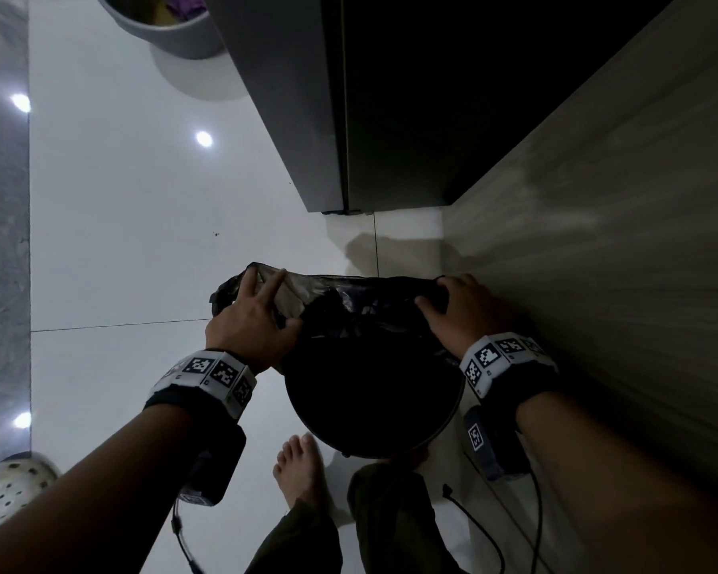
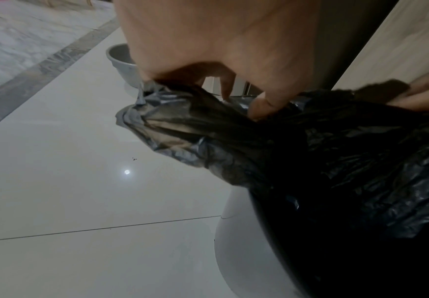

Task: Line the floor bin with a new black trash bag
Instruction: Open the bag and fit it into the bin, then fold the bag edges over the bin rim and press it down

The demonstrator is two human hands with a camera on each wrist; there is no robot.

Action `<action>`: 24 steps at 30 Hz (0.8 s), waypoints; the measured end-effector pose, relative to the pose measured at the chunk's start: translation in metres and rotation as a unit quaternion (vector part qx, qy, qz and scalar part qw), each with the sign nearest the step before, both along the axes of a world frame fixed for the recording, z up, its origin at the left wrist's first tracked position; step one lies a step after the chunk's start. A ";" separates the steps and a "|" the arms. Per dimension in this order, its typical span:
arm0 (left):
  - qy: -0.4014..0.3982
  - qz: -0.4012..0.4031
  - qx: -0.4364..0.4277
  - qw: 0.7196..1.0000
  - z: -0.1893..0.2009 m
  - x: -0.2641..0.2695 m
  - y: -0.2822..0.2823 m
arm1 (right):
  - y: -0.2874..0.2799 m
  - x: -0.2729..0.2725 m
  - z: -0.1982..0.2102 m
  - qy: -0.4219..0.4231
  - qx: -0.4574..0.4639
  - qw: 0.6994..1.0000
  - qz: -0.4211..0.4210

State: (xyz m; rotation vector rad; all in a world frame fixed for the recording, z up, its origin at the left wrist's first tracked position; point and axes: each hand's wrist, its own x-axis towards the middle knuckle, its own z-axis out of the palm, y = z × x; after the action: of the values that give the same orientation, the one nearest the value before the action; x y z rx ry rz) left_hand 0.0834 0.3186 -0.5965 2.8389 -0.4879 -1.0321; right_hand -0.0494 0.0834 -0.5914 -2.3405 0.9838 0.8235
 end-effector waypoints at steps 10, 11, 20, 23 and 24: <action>0.013 0.005 0.040 0.999 -0.008 0.007 -0.007 | -0.010 -0.004 -0.017 -0.097 0.003 0.990 -0.103; 0.010 0.003 0.041 0.999 -0.008 0.008 -0.007 | -0.011 -0.002 -0.019 -0.094 -0.002 0.990 -0.105; 0.144 0.020 0.059 0.988 -0.020 0.018 0.000 | -0.011 -0.009 -0.037 0.017 0.067 0.984 -0.166; 0.217 0.027 0.061 0.974 -0.022 0.013 0.006 | -0.010 -0.024 -0.040 -0.009 0.104 0.972 -0.211; 0.232 0.031 0.059 0.970 -0.022 0.010 0.009 | -0.008 -0.030 -0.039 -0.014 0.115 0.968 -0.224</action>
State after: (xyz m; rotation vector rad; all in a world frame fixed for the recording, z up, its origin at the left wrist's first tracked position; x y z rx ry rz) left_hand 0.0938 0.3275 -0.6189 2.5508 -0.2982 -1.6936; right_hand -0.0791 0.0749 -0.6301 -1.8293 1.2665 0.6758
